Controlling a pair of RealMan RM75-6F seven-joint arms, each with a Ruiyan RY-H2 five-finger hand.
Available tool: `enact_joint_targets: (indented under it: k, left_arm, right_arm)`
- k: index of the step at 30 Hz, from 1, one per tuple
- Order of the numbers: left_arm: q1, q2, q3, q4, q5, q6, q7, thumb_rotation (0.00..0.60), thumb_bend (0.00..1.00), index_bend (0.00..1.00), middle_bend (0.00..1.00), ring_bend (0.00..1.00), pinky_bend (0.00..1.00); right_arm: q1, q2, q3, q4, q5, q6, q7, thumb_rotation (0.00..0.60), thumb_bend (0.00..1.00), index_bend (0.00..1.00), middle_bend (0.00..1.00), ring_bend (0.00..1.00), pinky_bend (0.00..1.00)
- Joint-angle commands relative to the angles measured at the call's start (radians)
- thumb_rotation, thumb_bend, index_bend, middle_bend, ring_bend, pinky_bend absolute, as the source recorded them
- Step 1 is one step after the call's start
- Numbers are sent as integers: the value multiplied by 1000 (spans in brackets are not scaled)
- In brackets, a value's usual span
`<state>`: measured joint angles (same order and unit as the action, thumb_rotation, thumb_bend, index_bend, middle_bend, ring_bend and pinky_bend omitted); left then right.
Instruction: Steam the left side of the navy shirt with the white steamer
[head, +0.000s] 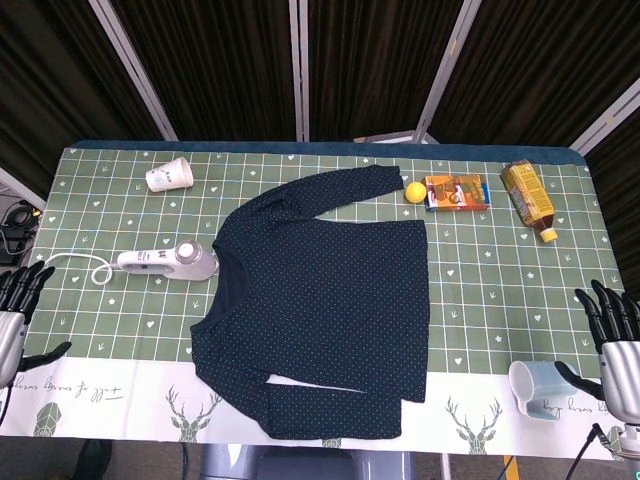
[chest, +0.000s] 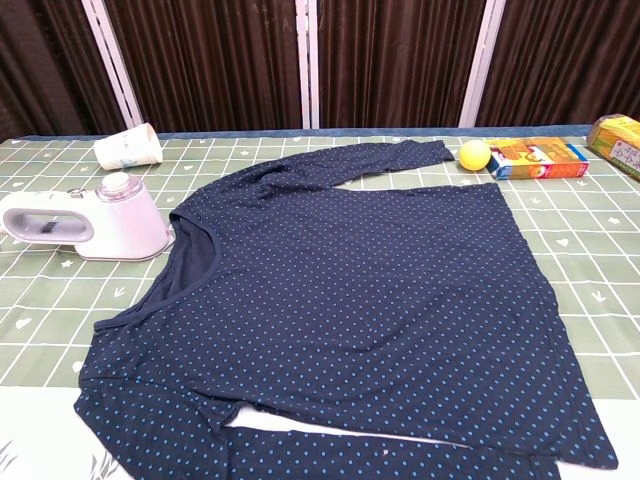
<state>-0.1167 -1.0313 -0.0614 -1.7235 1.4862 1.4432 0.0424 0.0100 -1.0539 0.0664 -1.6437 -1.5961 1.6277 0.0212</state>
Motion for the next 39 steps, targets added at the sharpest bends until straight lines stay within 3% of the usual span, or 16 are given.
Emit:
enact_joint_targets:
  k: [1, 6, 10, 32, 39]
  left_arm:
    - [-78, -47, -47, 78, -67, -108, -24, 600, 4, 0, 0, 0, 0]
    - [-194, -121, -88, 222, -109, -260, -42, 600, 266, 0, 0, 0, 0]
    - [-256, -179, -104, 302, -131, -340, -49, 600, 401, 0, 0, 0, 0]
    - [-457, -493, -129, 708, -221, -575, -81, 600, 408, 0, 0, 0, 0]
    - [-492, -547, -146, 808, -241, -602, -115, 600, 409, 0, 0, 0, 0]
  right_arm:
    - [1, -2, 3, 1, 2, 1, -6, 600, 0, 0, 0, 0, 0]
    - [6, -8, 9, 6, 14, -9, -16, 600, 0, 0, 0, 0, 0]
    - [12, -14, 14, 13, 30, -24, -18, 600, 0, 0, 0, 0, 0]
    - [35, -32, 36, 53, 111, -91, -15, 600, 0, 0, 0, 0, 0]
    - [39, -32, 42, 59, 129, -101, -12, 600, 0, 0, 0, 0, 0]
